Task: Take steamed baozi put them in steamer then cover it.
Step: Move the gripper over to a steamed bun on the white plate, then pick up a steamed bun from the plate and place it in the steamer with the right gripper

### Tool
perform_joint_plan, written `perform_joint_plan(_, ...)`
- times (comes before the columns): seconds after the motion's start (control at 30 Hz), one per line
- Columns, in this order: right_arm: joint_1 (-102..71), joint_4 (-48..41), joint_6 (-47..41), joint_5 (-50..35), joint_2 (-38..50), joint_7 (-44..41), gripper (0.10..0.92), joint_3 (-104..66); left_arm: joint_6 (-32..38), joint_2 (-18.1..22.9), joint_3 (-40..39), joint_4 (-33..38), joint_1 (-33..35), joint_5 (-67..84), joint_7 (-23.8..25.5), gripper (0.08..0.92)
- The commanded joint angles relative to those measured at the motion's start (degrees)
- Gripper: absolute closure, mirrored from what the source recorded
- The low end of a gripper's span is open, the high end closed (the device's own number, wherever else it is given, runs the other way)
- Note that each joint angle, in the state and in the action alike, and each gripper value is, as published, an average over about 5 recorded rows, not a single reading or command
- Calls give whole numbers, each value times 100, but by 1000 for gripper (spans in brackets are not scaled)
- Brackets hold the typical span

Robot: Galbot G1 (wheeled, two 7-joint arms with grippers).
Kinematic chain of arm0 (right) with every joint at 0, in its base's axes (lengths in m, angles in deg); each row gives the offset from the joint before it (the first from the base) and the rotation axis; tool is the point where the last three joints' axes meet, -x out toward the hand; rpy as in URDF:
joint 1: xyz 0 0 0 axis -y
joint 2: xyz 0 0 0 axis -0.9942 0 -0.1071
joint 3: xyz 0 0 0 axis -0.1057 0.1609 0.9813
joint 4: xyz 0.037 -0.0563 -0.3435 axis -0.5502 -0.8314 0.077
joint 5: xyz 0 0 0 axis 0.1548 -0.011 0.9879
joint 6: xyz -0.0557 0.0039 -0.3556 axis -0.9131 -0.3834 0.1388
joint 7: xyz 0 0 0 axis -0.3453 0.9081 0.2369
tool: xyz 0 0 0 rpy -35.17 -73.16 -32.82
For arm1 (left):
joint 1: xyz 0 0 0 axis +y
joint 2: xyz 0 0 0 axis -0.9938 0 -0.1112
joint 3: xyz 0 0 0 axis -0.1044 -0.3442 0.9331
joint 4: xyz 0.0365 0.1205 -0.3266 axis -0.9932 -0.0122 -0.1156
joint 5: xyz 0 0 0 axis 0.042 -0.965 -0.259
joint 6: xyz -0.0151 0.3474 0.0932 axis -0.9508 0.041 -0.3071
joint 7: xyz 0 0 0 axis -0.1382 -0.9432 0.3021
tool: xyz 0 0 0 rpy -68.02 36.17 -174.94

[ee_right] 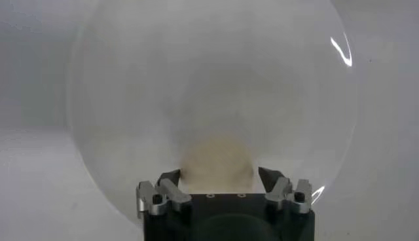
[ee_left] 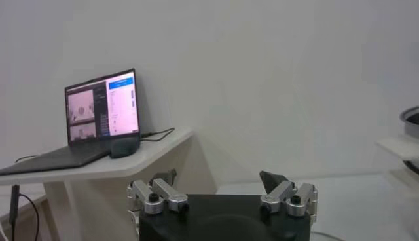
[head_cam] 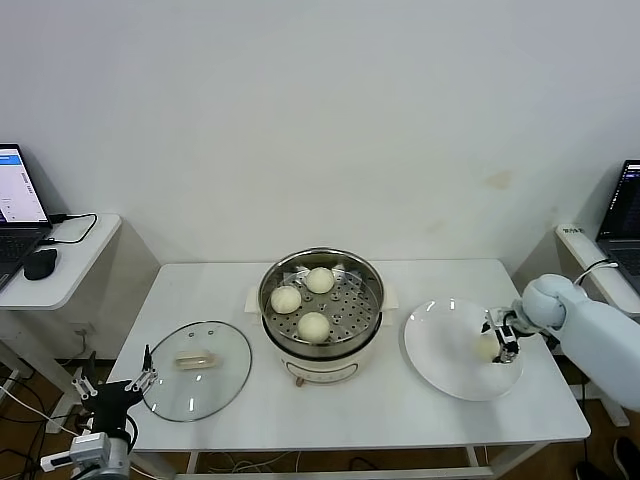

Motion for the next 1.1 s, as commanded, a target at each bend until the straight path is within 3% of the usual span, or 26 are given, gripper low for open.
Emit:
perform_joint_plan(0.03, -51, -75, 6, 111, -100, 27, 324, -82, -4, -7, 9, 6, 5, 1, -3, 177)
perform_joint_plan(0.53, 710, 717, -390, -647, 527, -154, 452, 561, 7, 3, 23, 36, 30, 12, -7, 177)
perform_joint_plan(0.83, 2913, 2005, -1317, -2134, 1065, -198, 474, 2222, -5, -11, -50, 77, -19, 2, -3, 177)
perform_joint_plan(1.1, 5327, 2595, -2050, -3880, 347, 170, 471, 4044, -6, -19, -158, 84, -67, -9, 7, 177)
